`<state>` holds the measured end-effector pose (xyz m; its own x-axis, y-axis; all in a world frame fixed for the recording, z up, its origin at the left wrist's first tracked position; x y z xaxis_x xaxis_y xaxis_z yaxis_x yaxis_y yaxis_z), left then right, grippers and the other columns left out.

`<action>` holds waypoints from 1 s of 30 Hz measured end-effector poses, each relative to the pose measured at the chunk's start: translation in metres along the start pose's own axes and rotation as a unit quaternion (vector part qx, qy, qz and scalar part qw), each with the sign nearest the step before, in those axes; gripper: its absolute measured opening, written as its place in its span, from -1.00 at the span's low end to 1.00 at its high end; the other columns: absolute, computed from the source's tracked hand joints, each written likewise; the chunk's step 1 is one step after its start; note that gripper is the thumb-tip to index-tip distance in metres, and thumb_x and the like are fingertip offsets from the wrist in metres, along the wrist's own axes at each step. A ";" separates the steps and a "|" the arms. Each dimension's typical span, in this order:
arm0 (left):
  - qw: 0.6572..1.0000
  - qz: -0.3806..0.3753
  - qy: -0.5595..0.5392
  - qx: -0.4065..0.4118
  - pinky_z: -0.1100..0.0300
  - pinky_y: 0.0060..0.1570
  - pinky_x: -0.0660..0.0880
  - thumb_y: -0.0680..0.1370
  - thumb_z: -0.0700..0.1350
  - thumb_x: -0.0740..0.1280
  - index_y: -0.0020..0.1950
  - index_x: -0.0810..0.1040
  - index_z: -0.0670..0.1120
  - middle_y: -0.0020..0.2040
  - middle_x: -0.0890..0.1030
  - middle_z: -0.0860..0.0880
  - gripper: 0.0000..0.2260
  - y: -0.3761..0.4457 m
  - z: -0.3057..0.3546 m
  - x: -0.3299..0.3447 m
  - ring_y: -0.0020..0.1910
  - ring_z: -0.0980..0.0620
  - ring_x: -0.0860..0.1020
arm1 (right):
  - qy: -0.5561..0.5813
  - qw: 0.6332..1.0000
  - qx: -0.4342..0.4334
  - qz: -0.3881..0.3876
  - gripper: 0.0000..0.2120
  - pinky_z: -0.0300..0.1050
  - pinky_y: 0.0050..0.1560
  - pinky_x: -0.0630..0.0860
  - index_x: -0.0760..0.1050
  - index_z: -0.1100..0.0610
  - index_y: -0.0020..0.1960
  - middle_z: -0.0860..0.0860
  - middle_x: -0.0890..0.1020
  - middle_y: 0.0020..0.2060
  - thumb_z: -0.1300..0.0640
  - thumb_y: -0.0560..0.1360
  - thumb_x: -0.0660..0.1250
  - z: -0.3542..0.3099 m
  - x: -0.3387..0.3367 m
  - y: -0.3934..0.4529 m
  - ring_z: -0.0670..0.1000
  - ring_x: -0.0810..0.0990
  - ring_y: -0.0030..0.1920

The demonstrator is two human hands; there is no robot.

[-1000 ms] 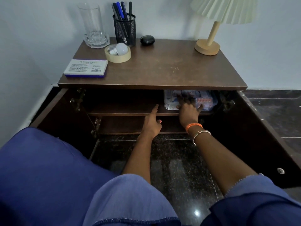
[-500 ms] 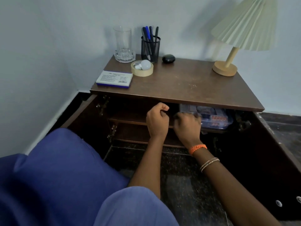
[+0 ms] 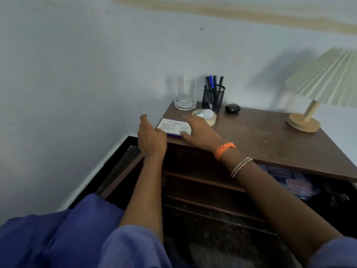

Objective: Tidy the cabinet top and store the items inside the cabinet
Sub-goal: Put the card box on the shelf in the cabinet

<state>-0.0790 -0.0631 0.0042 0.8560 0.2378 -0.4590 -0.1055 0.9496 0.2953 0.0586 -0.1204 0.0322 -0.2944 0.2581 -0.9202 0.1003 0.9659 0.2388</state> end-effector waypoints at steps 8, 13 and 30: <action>0.963 0.014 -0.164 -0.212 0.15 -0.05 0.35 0.59 -0.17 0.14 0.19 0.50 -0.20 0.18 0.56 -0.20 -0.75 0.014 -0.033 0.004 0.14 -0.17 0.51 | -0.129 0.967 0.035 -0.216 -0.31 -0.07 0.19 0.38 0.33 0.23 0.33 0.15 0.44 0.30 -0.18 0.40 0.41 -0.009 0.009 0.081 0.14 0.43 0.28; 0.955 0.015 -0.185 -0.233 0.13 -0.11 0.40 0.54 -0.08 0.21 0.00 0.61 -0.13 0.02 0.64 -0.11 -0.78 0.016 -0.038 0.020 -0.06 -0.09 0.55 | -0.167 0.948 0.052 -0.267 -0.27 -0.03 0.19 0.42 0.34 0.20 0.33 0.12 0.47 0.28 -0.22 0.36 0.43 -0.009 0.024 0.099 0.13 0.46 0.24; 0.976 0.022 -0.135 -0.171 0.11 -0.08 0.50 0.60 -0.12 0.10 0.05 0.57 -0.07 -0.01 0.61 -0.05 -0.76 0.003 -0.037 0.037 -0.04 0.00 0.55 | -0.142 0.954 0.066 -0.258 -0.24 0.00 0.15 0.48 0.36 0.15 0.26 0.07 0.50 0.16 -0.30 0.26 0.46 0.006 0.029 0.107 0.05 0.45 0.06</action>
<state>-0.0666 -0.0435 -0.0426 0.9439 0.2614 -0.2017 -0.2684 0.9633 -0.0079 0.0667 -0.0095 0.0290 -0.0703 -0.2846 -0.9561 0.1350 0.9469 -0.2918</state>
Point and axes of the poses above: each hand's wrist, its own y-axis towards the middle knuckle, its own x-axis out of the palm, z = x × y, the point moved 3 cm from there along y, towards the middle knuckle
